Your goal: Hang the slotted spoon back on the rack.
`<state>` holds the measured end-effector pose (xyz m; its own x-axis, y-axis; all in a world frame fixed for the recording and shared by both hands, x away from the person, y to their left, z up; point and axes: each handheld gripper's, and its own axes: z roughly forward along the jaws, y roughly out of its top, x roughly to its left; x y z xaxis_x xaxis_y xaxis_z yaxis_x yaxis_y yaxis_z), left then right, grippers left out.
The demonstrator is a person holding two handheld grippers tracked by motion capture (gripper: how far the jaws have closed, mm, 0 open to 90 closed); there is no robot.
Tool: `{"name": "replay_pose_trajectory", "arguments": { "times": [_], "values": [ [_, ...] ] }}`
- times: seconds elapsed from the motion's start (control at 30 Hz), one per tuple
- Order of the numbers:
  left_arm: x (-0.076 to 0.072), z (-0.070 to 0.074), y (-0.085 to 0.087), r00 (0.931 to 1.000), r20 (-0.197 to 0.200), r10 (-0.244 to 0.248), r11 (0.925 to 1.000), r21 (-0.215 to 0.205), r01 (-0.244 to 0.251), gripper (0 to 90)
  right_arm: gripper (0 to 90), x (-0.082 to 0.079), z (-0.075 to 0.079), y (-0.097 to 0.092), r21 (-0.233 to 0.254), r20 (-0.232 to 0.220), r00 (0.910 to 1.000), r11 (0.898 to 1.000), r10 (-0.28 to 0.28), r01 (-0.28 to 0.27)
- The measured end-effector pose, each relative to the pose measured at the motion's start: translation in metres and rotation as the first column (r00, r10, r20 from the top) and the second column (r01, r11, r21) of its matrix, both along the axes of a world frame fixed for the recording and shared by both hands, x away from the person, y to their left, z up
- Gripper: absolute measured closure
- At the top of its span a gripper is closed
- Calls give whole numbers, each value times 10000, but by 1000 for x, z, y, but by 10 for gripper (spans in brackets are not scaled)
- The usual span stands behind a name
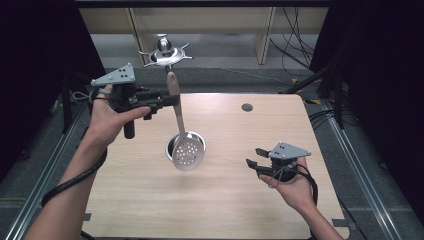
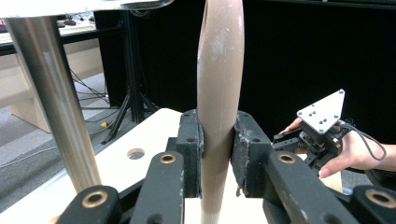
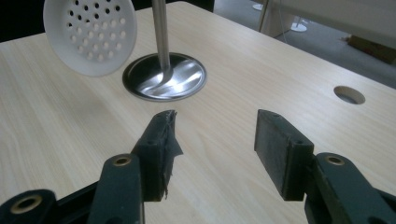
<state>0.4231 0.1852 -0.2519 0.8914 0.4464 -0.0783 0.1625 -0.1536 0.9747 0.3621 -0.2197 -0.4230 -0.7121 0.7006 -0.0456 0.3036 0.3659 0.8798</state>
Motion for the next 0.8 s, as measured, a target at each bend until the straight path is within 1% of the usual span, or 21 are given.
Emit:
{"name": "replay_pose_trajectory", "arguments": {
  "times": [0.03, 0.07, 0.13, 0.17, 0.3, 0.37, 0.43, 0.5, 0.53, 0.6, 0.73, 0.77, 0.8],
  "values": [
    [0, 0, 1, 10000, 2, -5, 10000, 23, 5, 740, 488, -2, -1, -1, -16, -189, 9998, 10000, -64, 63],
    [0, 1, 1, 10000, -21, -6, 10000, 11, 6, 740, 488, 0, -3, -2, -26, -5, 10000, 10000, 7, -7],
    [1, 1, 2, 10000, -44, -24, 10000, 9, 24, 740, 488, -2, -5, -4, -87, -256, 9997, 9999, -64, 62],
    [1, 2, 2, 10000, -58, -32, 10000, 3, 32, 740, 487, -1, -6, -5, -107, -169, 9998, 9999, -80, 79],
    [4, 3, 3, 9998, -186, -108, 9999, -67, 107, 740, 487, -1, -8, -4, -103, -184, 9998, 9999, -26, 24],
    [5, 4, 2, 9996, -214, -161, 9999, -61, 160, 740, 486, 0, -8, -4, -164, -111, 9999, 9999, 11, -13],
    [6, 5, 2, 9993, -278, -245, 9997, -61, 243, 740, 486, -1, -8, -3, -107, -249, 9997, 9999, -58, 55],
    [7, 5, 1, 9988, -365, -330, 9994, -125, 325, 740, 486, 0, -9, -3, -140, -222, 9998, 9999, -7, 4],
    [8, 5, 1, 9985, -407, -357, 9993, -128, 352, 740, 486, 0, -9, -3, -177, -281, 9996, 9998, 59, -64],
    [10, 5, 0, 9980, -481, -408, 9990, -216, 398, 740, 486, -1, -9, -3, -142, -304, 9995, 9999, 0, -5],
    [13, 5, 0, 9973, -580, -457, 9987, -266, 443, 740, 485, 0, -9, -3, -143, -288, 9996, 9999, 47, -51],
    [14, 5, 0, 9970, -606, -472, 9986, -262, 457, 740, 485, 0, -10, -3, -94, -203, 9998, 9999, 34, -36],
    [14, 5, 0, 9969, -628, -483, 9985, -273, 467, 740, 485, 0, -9, -3, -111, -239, 9997, 9999, 49, -52]
  ]
}}
